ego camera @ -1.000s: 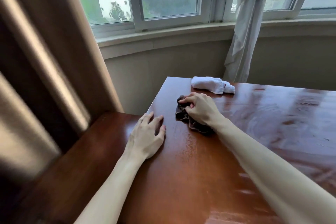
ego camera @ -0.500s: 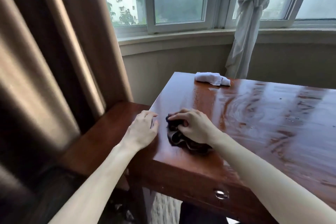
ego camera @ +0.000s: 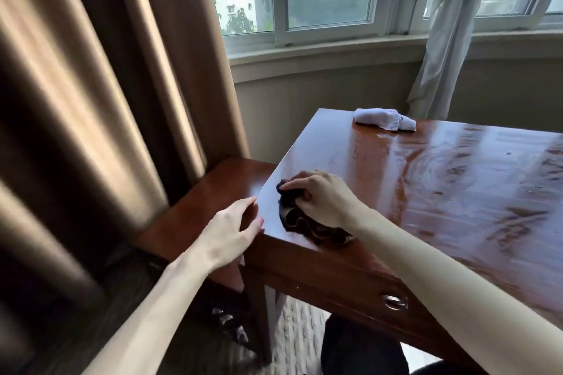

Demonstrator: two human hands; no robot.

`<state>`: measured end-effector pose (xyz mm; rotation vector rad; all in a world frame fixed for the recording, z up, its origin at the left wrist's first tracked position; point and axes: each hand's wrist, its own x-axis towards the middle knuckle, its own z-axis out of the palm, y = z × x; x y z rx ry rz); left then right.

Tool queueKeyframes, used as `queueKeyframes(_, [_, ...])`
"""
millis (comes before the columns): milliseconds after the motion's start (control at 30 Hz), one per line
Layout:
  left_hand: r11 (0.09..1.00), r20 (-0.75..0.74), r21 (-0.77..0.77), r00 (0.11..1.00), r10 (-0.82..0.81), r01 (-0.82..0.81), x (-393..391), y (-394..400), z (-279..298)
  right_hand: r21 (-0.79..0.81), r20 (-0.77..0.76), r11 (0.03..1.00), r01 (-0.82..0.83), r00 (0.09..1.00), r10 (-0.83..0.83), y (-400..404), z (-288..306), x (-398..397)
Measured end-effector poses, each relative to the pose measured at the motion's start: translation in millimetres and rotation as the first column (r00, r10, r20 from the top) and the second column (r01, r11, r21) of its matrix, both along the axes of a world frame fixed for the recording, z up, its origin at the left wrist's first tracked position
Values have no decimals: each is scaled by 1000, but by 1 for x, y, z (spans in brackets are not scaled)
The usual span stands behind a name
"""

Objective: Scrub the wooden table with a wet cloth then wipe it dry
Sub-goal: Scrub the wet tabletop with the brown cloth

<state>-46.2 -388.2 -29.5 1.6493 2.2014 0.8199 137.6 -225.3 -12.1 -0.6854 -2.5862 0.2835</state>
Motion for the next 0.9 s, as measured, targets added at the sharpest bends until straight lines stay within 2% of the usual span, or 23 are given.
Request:
queueKeyframes(67, [998, 40, -46, 999, -35, 37, -6, -2, 5, -12, 1, 986, 165, 986, -165, 6, 0, -28])
queueKeyframes(100, [997, 33, -61, 998, -49, 51, -7, -2, 6, 22, 22, 982, 188, 982, -188, 1, 0, -37])
queueKeyframes(133, [996, 12, -72, 998, -60, 61, -8, -2, 6, 54, 45, 987, 154, 987, -157, -4, -2, -42])
queueKeyframes(233, [994, -20, -70, 996, -82, 80, -13, 2, 2, 62, 43, 994, -86, 996, 84, -9, -2, -33])
queueKeyframes(300, [997, -14, -34, 997, -75, 74, -15, 4, -2, 27, 46, 992, -122, 992, 120, 4, -4, -34])
queueKeyframes(400, [999, -50, -29, 998, -46, 45, -14, 4, -4, 15, 14, 996, 85, 996, -86, 27, -2, -66])
queueKeyframes(467, [999, -126, -39, 991, -38, 33, -8, 0, -4, 65, 48, 989, 130, 990, -133, 22, -3, -86])
queueKeyframes(567, [999, -193, -35, 981, -2, -5, -4, -7, 2, 61, 67, 998, 22, 997, -26, -4, -4, -94])
queueKeyframes(700, [995, -86, -9, 992, 94, -95, -19, -31, 2, 60, 10, 965, -255, 967, 255, -53, -13, -67])
queueKeyframes(767, [996, -73, 14, 993, 93, -92, -24, -43, -1, -2, 7, 953, -304, 953, 304, -47, -9, -53])
queueKeyframes(900, [983, -67, 115, 986, 150, -142, -7, -45, -3, -58, -61, 997, -51, 997, 47, -12, 0, -47])
